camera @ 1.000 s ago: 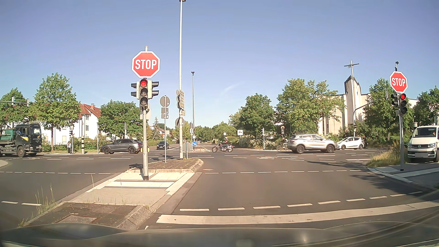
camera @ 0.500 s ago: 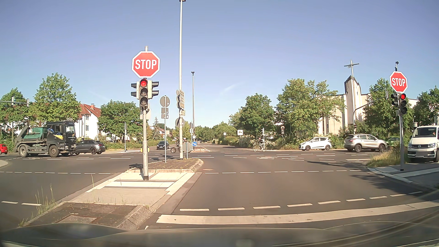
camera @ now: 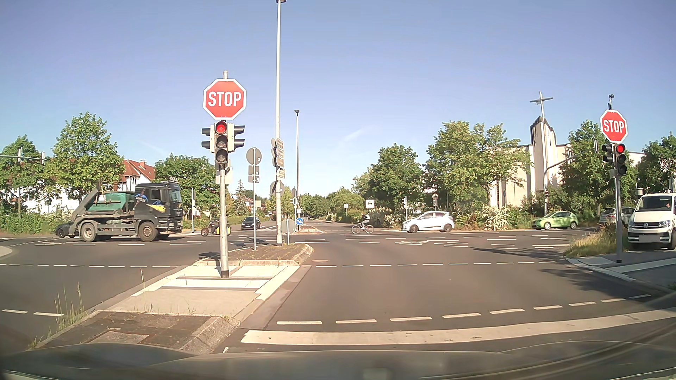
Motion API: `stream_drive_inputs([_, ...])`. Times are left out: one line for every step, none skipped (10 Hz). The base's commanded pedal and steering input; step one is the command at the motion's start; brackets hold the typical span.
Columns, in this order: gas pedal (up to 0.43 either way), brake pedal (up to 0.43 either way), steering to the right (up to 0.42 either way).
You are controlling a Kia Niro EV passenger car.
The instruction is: Follow the waypoints while adhering to traffic rules and regulations
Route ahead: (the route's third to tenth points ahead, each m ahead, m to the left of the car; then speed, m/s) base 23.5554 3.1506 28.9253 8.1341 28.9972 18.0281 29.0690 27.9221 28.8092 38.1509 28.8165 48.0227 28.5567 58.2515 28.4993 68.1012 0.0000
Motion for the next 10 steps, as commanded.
stream_drive_inputs([0.000, 0.305, 0.019])
stream_drive_inputs([0.000, 0.305, 0.019])
stream_drive_inputs([0.000, 0.305, 0.019])
stream_drive_inputs([0.000, 0.305, 0.018])
stream_drive_inputs([0.000, 0.305, 0.014])
stream_drive_inputs([0.000, 0.305, 0.008])
stream_drive_inputs([0.000, 0.305, 0.006])
stream_drive_inputs([0.000, 0.305, 0.006])
stream_drive_inputs([0.000, 0.305, 0.008])
stream_drive_inputs([0.000, 0.305, 0.009])
